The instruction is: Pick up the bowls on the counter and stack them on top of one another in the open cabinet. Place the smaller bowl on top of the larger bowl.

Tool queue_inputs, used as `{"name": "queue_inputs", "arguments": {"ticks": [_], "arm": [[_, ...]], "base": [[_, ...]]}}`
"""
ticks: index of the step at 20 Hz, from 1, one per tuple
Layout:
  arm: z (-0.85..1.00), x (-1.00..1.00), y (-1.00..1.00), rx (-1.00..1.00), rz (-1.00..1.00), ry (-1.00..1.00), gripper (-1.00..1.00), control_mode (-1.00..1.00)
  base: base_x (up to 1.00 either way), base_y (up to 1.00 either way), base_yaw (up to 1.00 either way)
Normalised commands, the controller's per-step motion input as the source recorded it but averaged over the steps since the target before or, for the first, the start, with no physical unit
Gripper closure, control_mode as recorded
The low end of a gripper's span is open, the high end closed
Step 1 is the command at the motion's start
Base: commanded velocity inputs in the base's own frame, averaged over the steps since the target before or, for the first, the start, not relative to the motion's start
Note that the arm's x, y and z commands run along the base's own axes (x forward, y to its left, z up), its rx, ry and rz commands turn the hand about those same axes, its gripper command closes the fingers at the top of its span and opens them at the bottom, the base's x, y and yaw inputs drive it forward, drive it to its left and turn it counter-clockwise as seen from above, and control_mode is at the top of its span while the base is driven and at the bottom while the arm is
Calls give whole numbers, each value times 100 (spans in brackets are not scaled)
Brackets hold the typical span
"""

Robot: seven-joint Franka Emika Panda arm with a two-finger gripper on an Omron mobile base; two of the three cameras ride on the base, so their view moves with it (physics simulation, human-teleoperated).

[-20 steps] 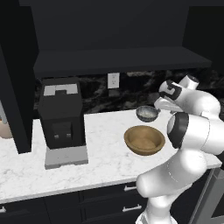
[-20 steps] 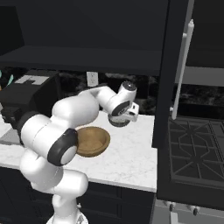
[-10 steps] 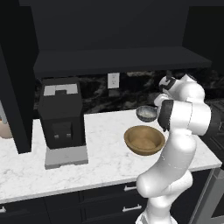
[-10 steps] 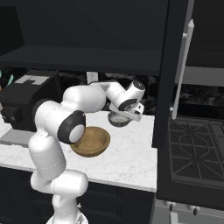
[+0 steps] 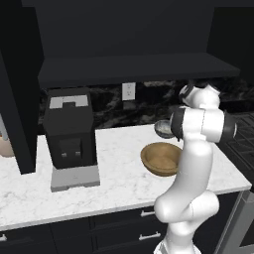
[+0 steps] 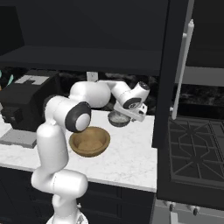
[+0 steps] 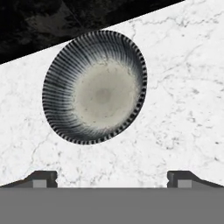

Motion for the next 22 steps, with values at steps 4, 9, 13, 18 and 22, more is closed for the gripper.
{"name": "queue_inputs", "arguments": {"ticks": [4, 9, 13, 18, 22], "arm": [[-43, 26, 0, 0, 0, 1, -100, -100], [-19, 37, 0, 0, 0, 2, -100, -100], [-14, 43, 0, 0, 0, 5, -100, -100], [-29, 34, 0, 0, 0, 7, -100, -100], [-30, 20, 0, 0, 0, 4, -100, -100]], "base": [[0, 0, 0], [0, 0, 0], [0, 0, 0], [0, 0, 0], [0, 0, 0]]}}
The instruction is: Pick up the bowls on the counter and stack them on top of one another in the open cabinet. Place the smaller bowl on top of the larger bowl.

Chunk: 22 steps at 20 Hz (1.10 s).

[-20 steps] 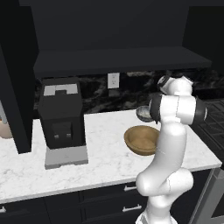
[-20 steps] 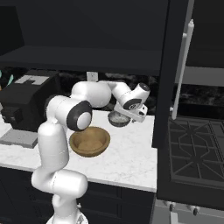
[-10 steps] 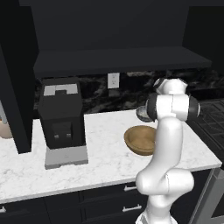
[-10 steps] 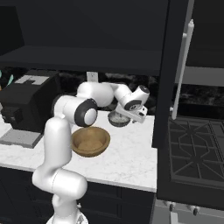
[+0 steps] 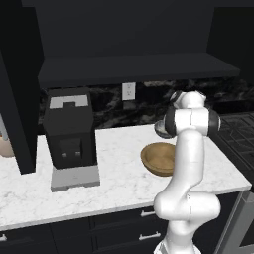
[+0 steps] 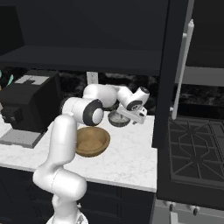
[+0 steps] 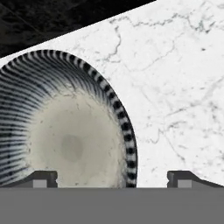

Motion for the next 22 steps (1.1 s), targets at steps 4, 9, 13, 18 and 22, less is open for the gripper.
{"name": "queue_inputs", "arguments": {"ticks": [4, 9, 13, 18, 22], "arm": [[-32, 19, 0, 0, 0, 3, 100, -100], [-31, 18, 1, 0, 0, 5, 100, -100], [-13, 3, 1, 0, 0, 1, 100, -100], [-1, -14, -4, 1, 0, 0, 100, -100], [0, -75, -6, 2, 0, -2, 100, -100]], "base": [[0, 0, 0], [0, 0, 0], [0, 0, 0], [0, 0, 0], [0, 0, 0]]}}
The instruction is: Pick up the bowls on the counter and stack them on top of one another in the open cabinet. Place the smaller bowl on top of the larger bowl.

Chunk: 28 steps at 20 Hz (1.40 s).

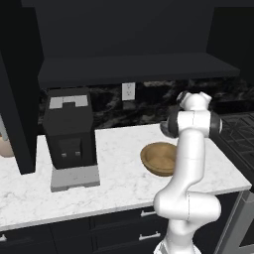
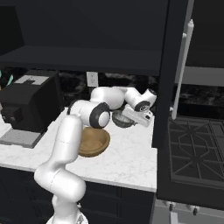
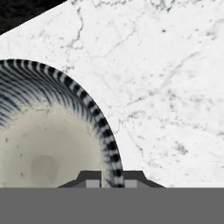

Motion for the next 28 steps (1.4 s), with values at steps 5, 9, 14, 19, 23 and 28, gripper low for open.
{"name": "queue_inputs", "arguments": {"ticks": [5, 9, 14, 19, 23, 28], "arm": [[0, -76, 0, 0, 0, -9, 100, -100], [7, -68, 0, 2, 0, -6, 100, -100], [23, -67, 0, 3, 0, -5, 100, -100], [41, -60, 0, 5, 0, 0, 100, -100], [42, -64, 1, 5, 0, 0, 100, -100], [32, -59, 15, 3, 0, 0, 100, -100]], "base": [[0, 0, 0], [0, 0, 0], [0, 0, 0], [0, 0, 0], [0, 0, 0], [0, 0, 0]]}}
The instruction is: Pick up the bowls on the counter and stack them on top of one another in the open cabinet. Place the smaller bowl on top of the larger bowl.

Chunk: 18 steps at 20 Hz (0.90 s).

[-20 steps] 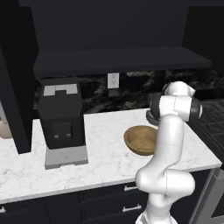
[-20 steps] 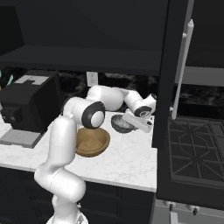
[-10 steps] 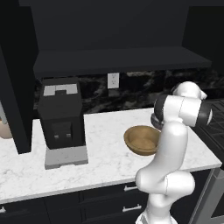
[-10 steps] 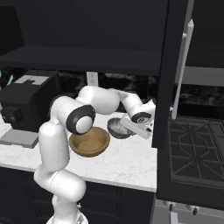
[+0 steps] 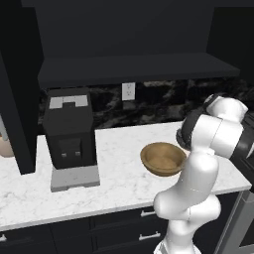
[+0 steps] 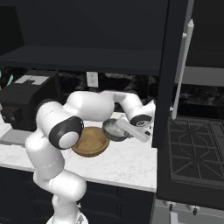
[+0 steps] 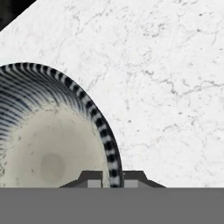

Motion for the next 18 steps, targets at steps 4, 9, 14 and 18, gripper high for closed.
{"name": "queue_inputs", "arguments": {"ticks": [4, 9, 14, 18], "arm": [[26, -29, 44, 0, 0, 0, 100, -100], [31, -17, 62, 0, 0, 0, 100, -100], [3, -24, 65, 0, 0, 0, 100, -100], [-1, -29, 58, -3, 0, 0, 100, -100]], "base": [[0, 0, 0], [0, 0, 0], [0, 0, 0], [0, 0, 0]]}}
